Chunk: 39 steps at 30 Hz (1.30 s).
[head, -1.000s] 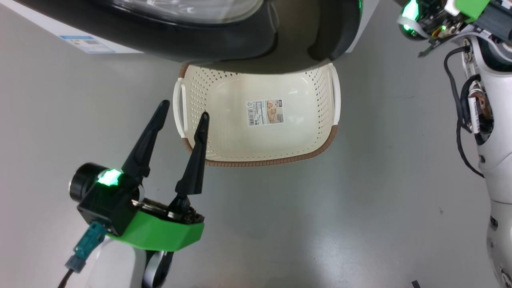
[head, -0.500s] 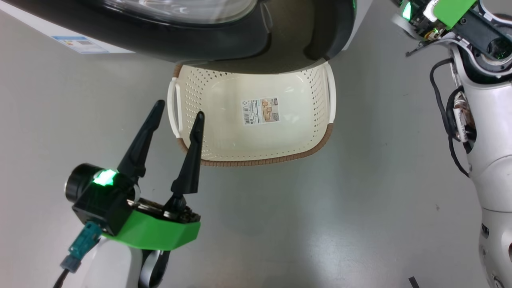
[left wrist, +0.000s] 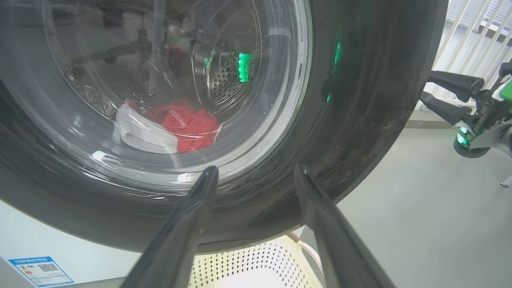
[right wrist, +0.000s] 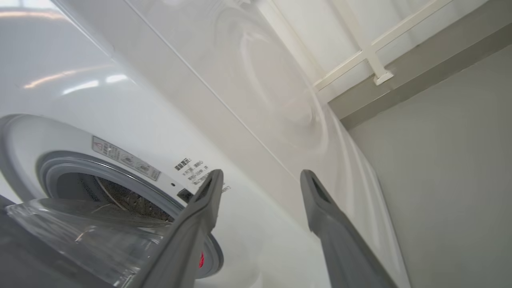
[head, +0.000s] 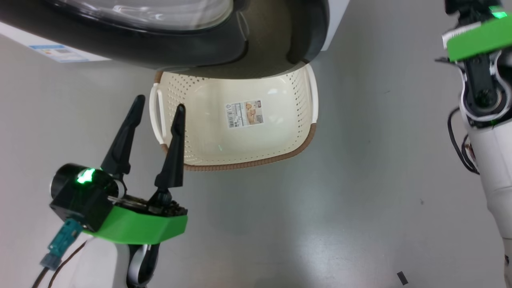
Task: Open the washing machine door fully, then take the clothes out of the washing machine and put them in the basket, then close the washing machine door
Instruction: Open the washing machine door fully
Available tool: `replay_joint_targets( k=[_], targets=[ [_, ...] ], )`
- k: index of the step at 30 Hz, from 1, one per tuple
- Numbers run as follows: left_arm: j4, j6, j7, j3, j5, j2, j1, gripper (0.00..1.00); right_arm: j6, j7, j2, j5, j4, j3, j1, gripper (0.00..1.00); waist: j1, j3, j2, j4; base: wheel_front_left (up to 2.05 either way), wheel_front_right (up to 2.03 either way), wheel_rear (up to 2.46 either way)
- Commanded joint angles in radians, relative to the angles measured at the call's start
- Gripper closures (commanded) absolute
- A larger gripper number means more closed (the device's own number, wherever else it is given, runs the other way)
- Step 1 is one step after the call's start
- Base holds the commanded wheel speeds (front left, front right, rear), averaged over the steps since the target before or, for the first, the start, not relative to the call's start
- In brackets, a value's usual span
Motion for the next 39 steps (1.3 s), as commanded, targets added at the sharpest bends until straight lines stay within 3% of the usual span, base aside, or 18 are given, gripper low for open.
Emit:
replay_joint_targets(
  k=[1, 4, 8, 17, 24, 32, 39],
  targets=[
    [-0.026, -0.005, -0.008, 0.039, -0.004, 0.016, 0.004, 0.0, 0.005, -0.06, 0.01, -0.041, 0.002, 0.01, 0.031, 0.0, 0.0, -0.008, 0.0, -0.011, 0.0, 0.0, 0.0],
    [-0.024, -0.005, -0.008, 0.049, -0.003, 0.016, 0.008, 0.0, 0.005, -0.132, 0.015, -0.122, 0.034, 0.019, 0.051, 0.0, 0.0, -0.013, 0.0, -0.023, 0.0, 0.0, 0.0],
    [-0.028, -0.005, -0.008, 0.061, 0.013, 0.015, 0.01, 0.0, 0.005, -0.152, 0.027, -0.27, 0.01, 0.017, 0.1, 0.0, 0.0, -0.018, 0.0, -0.039, 0.0, 0.0, 0.0],
    [-0.053, -0.005, -0.008, 0.095, 0.02, 0.012, 0.008, 0.0, 0.005, -0.153, 0.11, -0.649, -0.234, -0.09, 0.264, 0.0, 0.0, -0.014, 0.0, -0.061, 0.0, 0.0, 0.0],
    [-0.067, -0.005, -0.008, 0.12, 0.016, 0.009, 0.002, 0.0, 0.005, -0.153, 0.155, -0.881, -0.428, -0.155, 0.387, 0.0, 0.0, -0.006, 0.0, -0.062, 0.0, 0.0, 0.0],
    [-0.077, -0.005, -0.008, 0.127, 0.012, 0.008, -0.008, 0.0, 0.005, -0.153, 0.182, -0.978, -0.532, -0.183, 0.507, 0.0, 0.0, 0.004, 0.0, -0.053, 0.0, 0.0, 0.0],
    [-0.084, -0.005, -0.008, 0.117, 0.011, 0.008, -0.01, 0.0, 0.005, -0.153, 0.187, -0.955, -0.568, -0.191, 0.582, 0.0, 0.0, 0.006, 0.0, -0.049, 0.0, 0.0, 0.0]
  ],
)
